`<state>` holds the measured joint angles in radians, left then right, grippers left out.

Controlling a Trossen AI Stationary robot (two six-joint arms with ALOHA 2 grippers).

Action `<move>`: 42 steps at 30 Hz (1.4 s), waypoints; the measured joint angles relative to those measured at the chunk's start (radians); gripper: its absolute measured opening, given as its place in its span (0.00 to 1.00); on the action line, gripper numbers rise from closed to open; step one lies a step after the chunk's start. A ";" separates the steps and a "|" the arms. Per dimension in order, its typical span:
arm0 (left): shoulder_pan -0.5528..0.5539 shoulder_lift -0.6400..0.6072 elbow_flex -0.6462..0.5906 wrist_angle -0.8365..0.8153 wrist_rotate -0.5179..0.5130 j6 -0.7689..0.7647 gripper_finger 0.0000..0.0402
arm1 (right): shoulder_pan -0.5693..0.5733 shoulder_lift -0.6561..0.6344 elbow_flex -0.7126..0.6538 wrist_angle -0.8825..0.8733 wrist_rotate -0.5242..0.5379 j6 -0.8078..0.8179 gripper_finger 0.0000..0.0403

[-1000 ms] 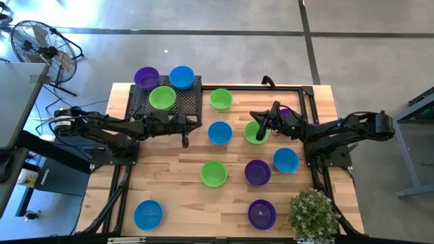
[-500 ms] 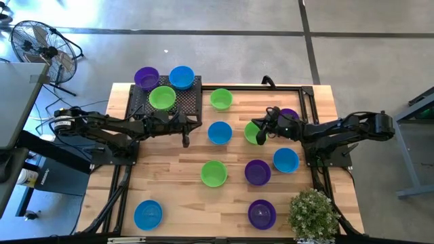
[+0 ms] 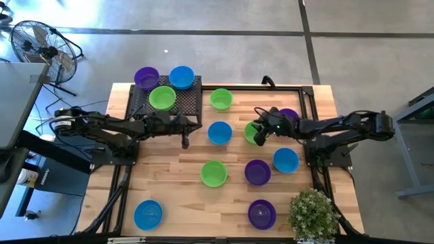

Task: Pick & Place Mini bowls
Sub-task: Stack the green bowl on top of the green bowl on the shelf

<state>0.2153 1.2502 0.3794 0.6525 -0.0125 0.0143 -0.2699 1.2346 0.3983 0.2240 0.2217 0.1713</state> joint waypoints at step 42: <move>-0.425 0.325 0.664 -1.021 -0.067 -0.617 0.26 | -0.028 0.000 0.033 -0.012 -0.227 -0.171 0.01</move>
<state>-0.2101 1.5749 1.0432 -0.3684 -0.0797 -0.6028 -0.2981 1.2346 0.4317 0.2120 -0.0052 0.0005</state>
